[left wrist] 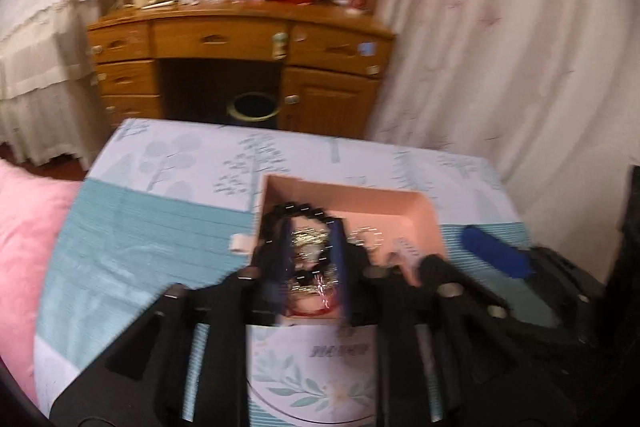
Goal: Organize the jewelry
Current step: 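Carry both rings into the pink tray and open both tools, then lower the right tool onto the small gold charm and close it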
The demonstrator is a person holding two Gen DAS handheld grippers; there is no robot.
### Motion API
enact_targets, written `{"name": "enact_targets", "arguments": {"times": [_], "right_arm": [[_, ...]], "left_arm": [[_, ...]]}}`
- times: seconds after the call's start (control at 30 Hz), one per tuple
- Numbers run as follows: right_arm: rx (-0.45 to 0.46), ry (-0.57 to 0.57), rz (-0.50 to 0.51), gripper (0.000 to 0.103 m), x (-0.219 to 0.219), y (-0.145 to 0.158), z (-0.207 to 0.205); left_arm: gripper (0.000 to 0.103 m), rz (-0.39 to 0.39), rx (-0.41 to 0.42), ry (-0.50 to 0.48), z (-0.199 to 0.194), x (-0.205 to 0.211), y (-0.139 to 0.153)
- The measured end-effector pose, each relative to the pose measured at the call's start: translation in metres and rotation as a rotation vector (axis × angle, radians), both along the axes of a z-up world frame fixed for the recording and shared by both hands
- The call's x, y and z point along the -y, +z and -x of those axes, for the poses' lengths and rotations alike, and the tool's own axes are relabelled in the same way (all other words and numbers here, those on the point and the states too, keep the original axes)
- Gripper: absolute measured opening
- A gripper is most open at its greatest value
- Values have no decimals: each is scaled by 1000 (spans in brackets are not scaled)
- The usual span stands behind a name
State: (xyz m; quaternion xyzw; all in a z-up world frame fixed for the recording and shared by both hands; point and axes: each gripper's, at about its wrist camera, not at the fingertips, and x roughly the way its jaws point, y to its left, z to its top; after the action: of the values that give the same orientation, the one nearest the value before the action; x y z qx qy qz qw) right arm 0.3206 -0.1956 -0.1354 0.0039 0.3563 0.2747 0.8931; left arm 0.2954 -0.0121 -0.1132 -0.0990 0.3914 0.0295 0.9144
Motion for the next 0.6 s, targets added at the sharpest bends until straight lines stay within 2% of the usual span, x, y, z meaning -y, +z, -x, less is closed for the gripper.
{"name": "enact_targets", "arguments": {"times": [0.07,0.2,0.33,0.4,0.47,0.6], "right_arm": [[22,-8,12,53,-1,-2,2],[-12,-30,17,53,3,-9,3],[-42,-54,33,53,2,-16,9],[-77,-66,23,57,-2,-23,14],[-112,-79,17,67,-5,-29,19],[-176,-112,28,74,-19,-47,38]], "left_arm": [[64,-5,-11,26,0,-4,-3],[65,27,1,41,5,-18,-4],[66,33,-39,47,13,-31,-10],[66,49,-63,35,16,-39,-17],[66,64,-82,38,22,-46,-21],[66,83,-155,103,30,-70,-37]]}}
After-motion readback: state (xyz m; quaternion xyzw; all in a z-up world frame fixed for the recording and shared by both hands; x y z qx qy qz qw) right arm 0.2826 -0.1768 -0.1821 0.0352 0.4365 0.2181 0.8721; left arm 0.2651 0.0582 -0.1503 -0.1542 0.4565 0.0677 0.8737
